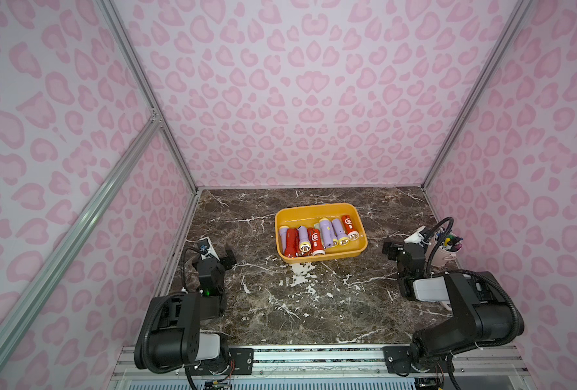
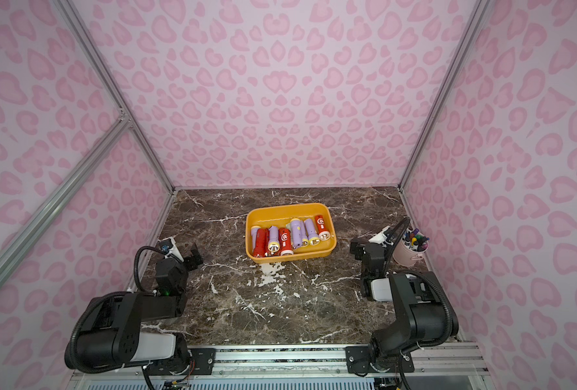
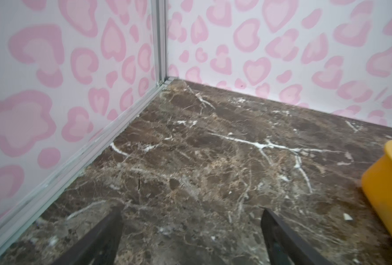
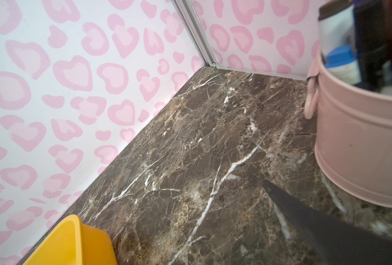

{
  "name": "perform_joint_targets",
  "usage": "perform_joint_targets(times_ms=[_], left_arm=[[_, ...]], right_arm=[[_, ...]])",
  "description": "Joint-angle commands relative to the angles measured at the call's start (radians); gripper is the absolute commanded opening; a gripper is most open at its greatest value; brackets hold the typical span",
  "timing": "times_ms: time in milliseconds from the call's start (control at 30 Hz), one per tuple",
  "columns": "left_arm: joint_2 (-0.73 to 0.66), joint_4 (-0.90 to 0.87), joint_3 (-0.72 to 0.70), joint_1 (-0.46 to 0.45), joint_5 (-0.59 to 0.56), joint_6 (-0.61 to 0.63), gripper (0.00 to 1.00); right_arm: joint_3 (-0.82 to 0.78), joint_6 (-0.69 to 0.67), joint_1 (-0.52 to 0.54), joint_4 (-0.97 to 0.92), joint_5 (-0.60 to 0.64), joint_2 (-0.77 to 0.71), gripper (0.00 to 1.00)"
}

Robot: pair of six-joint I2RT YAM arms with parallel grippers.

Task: Put the flashlights into the storage boxes
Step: Reset both arms

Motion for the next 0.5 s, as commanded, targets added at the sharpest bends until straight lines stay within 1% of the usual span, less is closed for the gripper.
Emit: perform_joint_targets(times_ms=[0, 67, 100, 133, 167, 200, 467], left_arm=[[0.020, 0.027, 0.069, 0.007, 0.108, 0.018, 0.99], [0.042, -0.016, 0.110, 0.001, 0.121, 0.037, 0.97], [0.035, -0.056, 0.123, -0.008, 0.106, 0.042, 0.96], [0.044, -0.037, 0.122, -0.011, 0.101, 0.044, 0.93], [0.037, -0.052, 0.124, -0.013, 0.097, 0.044, 0.93], [0.041, -0.046, 0.123, -0.015, 0.095, 0.045, 0.98], [0.041, -0.084, 0.144, -0.073, 0.012, 0.085, 0.97]], right_arm=[[0.003, -0.010, 0.001, 0.018, 0.011, 0.001, 0.99], [0.006, -0.009, 0.000, 0.013, 0.011, 0.002, 0.99], [0.006, -0.008, 0.000, 0.012, 0.011, 0.003, 0.99], [0.007, -0.007, 0.001, 0.011, 0.011, 0.003, 0.99], [0.007, -0.008, 0.001, 0.013, 0.011, 0.003, 0.99], [0.005, -0.008, 0.001, 0.012, 0.011, 0.001, 0.99], [0.006, -0.008, 0.001, 0.012, 0.012, 0.001, 0.99]])
